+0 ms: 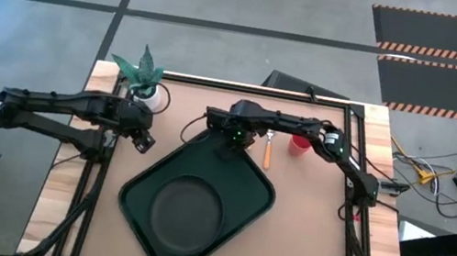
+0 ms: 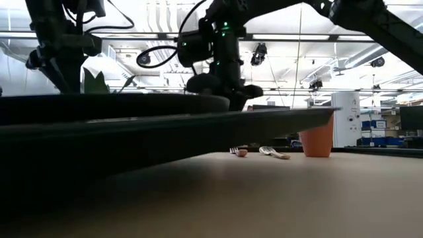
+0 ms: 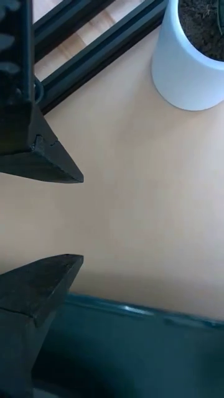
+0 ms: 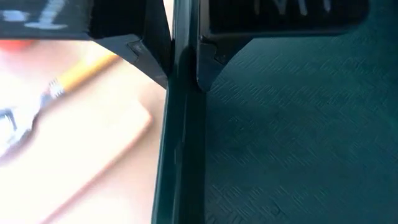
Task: Pick and place plate/cup/fork/spoon on tray
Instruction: Adjust the black serving tray
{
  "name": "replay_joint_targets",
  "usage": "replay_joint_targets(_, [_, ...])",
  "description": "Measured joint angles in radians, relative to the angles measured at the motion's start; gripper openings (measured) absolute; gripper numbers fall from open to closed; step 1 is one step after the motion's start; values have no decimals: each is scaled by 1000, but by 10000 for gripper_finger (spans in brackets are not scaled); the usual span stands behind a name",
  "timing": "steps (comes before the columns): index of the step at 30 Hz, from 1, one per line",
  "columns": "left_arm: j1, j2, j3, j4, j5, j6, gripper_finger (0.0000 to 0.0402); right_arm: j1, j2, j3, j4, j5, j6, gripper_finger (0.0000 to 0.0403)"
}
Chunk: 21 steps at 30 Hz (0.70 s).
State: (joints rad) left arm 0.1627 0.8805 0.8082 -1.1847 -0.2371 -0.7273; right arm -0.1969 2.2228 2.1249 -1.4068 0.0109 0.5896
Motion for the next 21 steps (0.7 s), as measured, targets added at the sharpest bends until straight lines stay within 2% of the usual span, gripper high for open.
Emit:
replay_joint_targets(9, [0,-42,-1,2,-3,0,180,53,-100,-107,-82,-4,122,27])
replay_joint_targets(14, [0,-57,-2,3,-3,0,180,95,-198,-257,-51,-28,243,27])
replay_joint_targets(21, [0,-54,-14,35,-3,1,180,180,-372,-504,103,-52,469,27])
